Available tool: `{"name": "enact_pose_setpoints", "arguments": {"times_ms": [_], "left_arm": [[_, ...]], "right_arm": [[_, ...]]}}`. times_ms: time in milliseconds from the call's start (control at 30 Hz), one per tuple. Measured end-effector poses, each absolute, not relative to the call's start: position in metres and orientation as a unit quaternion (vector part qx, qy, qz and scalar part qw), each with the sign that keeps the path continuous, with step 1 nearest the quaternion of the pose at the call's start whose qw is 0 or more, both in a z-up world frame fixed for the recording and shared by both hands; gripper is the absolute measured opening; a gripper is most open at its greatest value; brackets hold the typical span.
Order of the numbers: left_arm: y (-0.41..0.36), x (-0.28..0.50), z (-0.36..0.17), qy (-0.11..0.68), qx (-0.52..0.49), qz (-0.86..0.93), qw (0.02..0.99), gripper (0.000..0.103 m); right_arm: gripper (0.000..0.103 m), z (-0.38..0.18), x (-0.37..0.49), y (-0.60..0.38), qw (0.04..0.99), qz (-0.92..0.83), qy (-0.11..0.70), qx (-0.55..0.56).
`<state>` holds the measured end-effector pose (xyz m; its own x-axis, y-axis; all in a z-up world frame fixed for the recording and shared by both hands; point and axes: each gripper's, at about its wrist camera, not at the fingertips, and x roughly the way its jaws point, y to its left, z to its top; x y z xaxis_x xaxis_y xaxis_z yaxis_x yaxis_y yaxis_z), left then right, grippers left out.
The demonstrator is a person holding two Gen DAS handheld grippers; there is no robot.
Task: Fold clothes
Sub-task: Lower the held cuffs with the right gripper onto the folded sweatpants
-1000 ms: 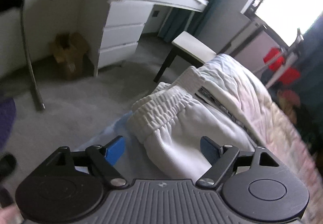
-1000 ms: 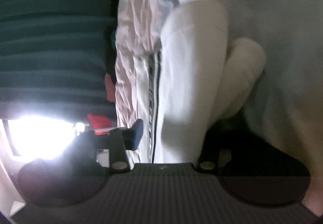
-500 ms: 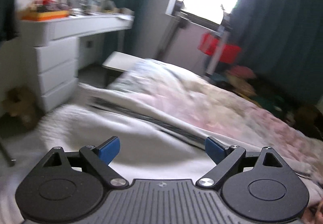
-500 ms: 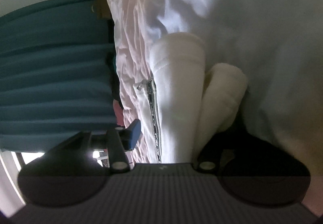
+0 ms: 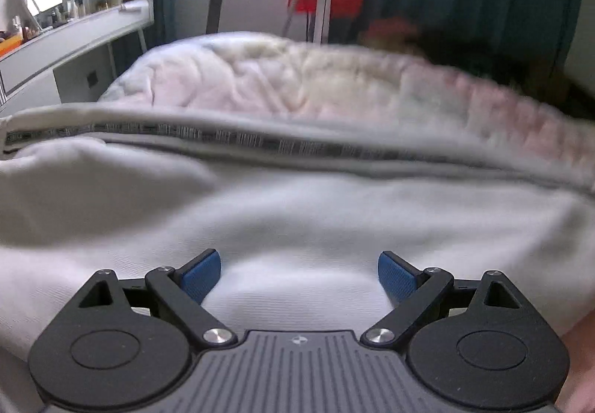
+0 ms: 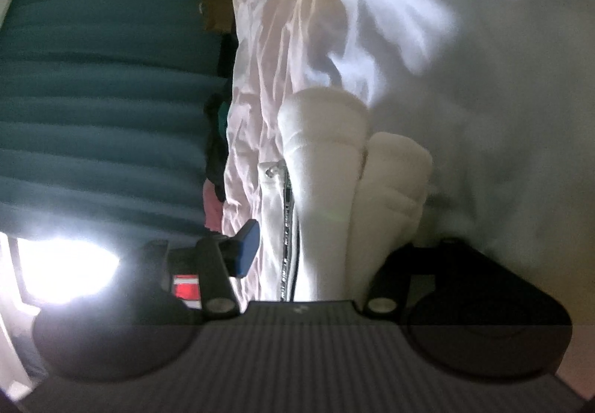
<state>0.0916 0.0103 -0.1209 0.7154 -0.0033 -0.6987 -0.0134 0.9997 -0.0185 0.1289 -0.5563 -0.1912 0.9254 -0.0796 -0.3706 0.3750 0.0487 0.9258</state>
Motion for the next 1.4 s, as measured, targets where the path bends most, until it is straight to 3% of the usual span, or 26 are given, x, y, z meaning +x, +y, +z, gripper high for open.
{"name": "enact_pose_setpoints", "arguments": {"times_ms": [100, 167, 200, 300, 467, 667, 833, 967, 1167, 1400], "left_arm": [[0.011, 0.093, -0.125, 0.379, -0.005, 0.003, 0.926, 0.095], [0.008, 0.095, -0.129, 0.379, 0.004, 0.004, 0.925, 0.096], [0.007, 0.095, -0.129, 0.379, 0.009, 0.005, 0.925, 0.097], [0.008, 0.096, -0.126, 0.379, 0.013, 0.005, 0.925, 0.098], [0.01, 0.097, -0.12, 0.38, 0.006, 0.002, 0.925, 0.098], [0.018, 0.093, -0.105, 0.351, -0.02, 0.004, 0.936, 0.097], [0.035, 0.085, -0.082, 0.309, -0.073, 0.005, 0.948, 0.097], [0.058, 0.081, -0.07, 0.294, -0.132, 0.003, 0.946, 0.097], [0.079, 0.081, -0.069, 0.3, -0.185, -0.007, 0.936, 0.097], [0.102, 0.085, -0.075, 0.299, -0.279, -0.044, 0.912, 0.097]], "right_arm": [[0.05, -0.185, 0.127, -0.551, 0.738, -0.174, 0.139, 0.637], [0.035, -0.181, 0.121, -0.546, 0.749, -0.19, 0.152, 0.617], [0.022, -0.181, 0.121, -0.545, 0.749, -0.198, 0.154, 0.614], [0.016, -0.181, 0.118, -0.544, 0.743, -0.205, 0.142, 0.621], [0.014, -0.14, 0.127, -0.525, 0.818, -0.221, 0.143, 0.512], [0.014, -0.054, 0.155, -0.448, 0.951, -0.178, 0.108, 0.228], [0.014, -0.027, 0.145, -0.334, 0.994, -0.075, 0.069, 0.029], [0.014, -0.046, 0.13, -0.239, 0.992, 0.041, 0.075, -0.09], [0.014, -0.132, 0.105, -0.13, 0.932, 0.194, 0.196, -0.236], [0.015, -0.124, 0.086, -0.108, 0.946, 0.17, 0.162, -0.224]]}}
